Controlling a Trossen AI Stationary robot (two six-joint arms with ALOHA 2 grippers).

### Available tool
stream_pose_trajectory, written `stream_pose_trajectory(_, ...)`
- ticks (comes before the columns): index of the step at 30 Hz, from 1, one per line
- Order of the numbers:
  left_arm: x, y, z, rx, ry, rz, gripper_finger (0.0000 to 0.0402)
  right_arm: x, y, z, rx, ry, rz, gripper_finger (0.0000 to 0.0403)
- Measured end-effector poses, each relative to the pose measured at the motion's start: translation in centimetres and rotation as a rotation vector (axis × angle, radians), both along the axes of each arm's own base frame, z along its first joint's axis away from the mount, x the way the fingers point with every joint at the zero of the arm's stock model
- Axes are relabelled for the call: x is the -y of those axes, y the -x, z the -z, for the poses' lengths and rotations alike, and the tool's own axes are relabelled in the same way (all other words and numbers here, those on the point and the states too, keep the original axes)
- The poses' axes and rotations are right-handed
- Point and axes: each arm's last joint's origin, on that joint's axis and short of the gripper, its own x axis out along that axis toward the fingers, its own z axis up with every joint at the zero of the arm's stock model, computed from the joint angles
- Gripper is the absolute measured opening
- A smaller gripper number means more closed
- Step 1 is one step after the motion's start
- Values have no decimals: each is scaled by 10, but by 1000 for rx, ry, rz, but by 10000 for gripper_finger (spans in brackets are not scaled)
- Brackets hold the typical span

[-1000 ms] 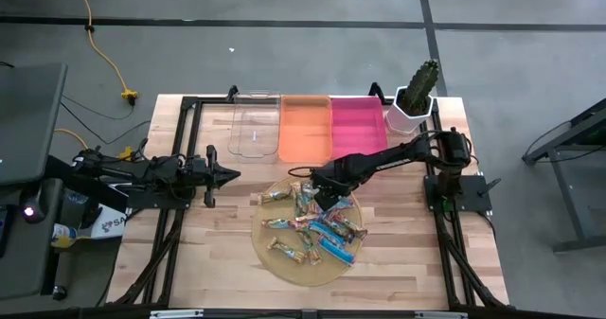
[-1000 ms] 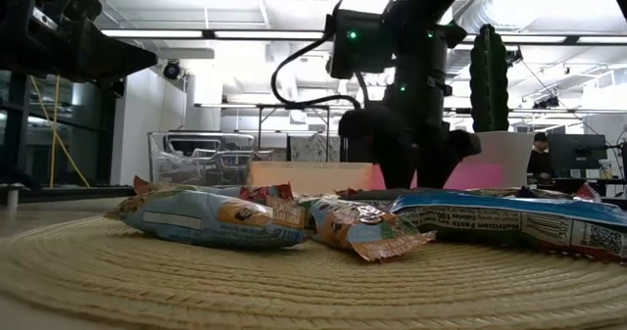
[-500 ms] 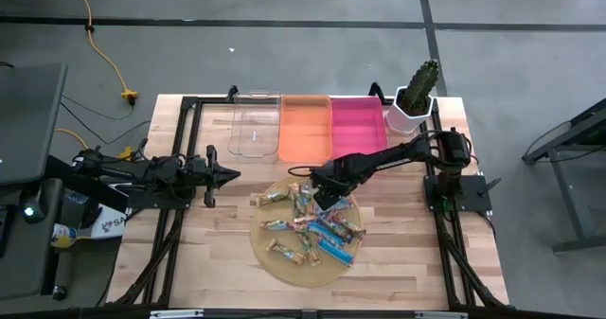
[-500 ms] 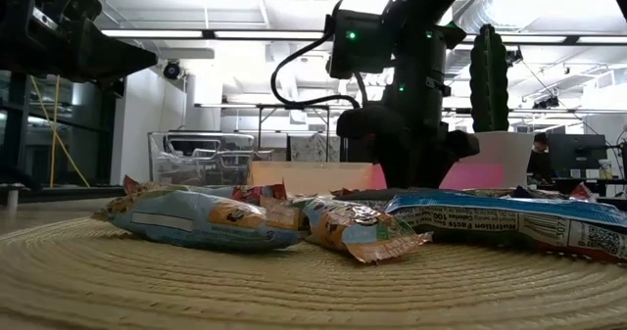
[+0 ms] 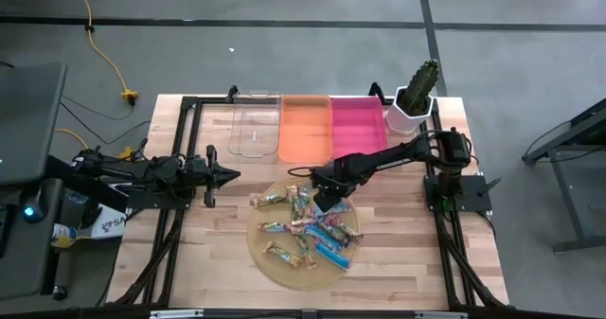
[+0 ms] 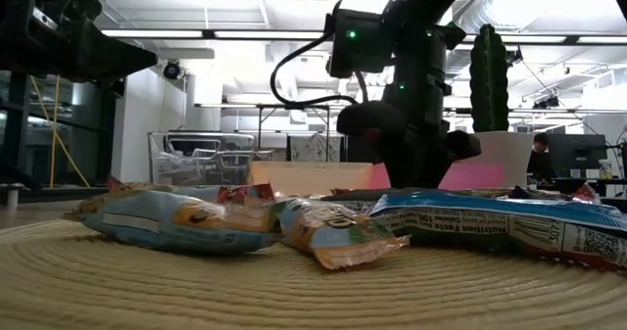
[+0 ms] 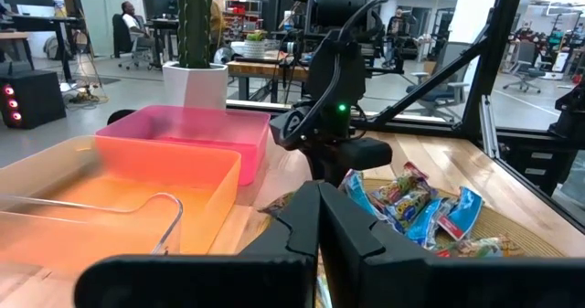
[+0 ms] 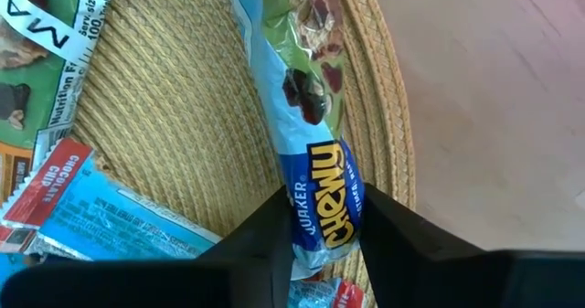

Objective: Pick and place Granola Bars by type
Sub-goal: Put the blue granola bar into the pink bin

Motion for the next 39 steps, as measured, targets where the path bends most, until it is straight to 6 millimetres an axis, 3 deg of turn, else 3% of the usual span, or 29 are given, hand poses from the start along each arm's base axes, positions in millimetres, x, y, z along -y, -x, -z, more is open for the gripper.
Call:
stream_pose_trajectory(13,0,0,0,-1,0,0,1,2,-5,-37,224,4,-45,89)
stream_pose_trajectory(27,0,0,0,0,0,0,1,5,-28,-83,674,138,-45,89)
stream_pose_trajectory(33,0,0,0,0,0,-1,1,17,-20,-115,787,282,64,89)
stream_pose_trajectory(39,0,0,0,0,0,-2,1,36,4,-154,864,393,209,89)
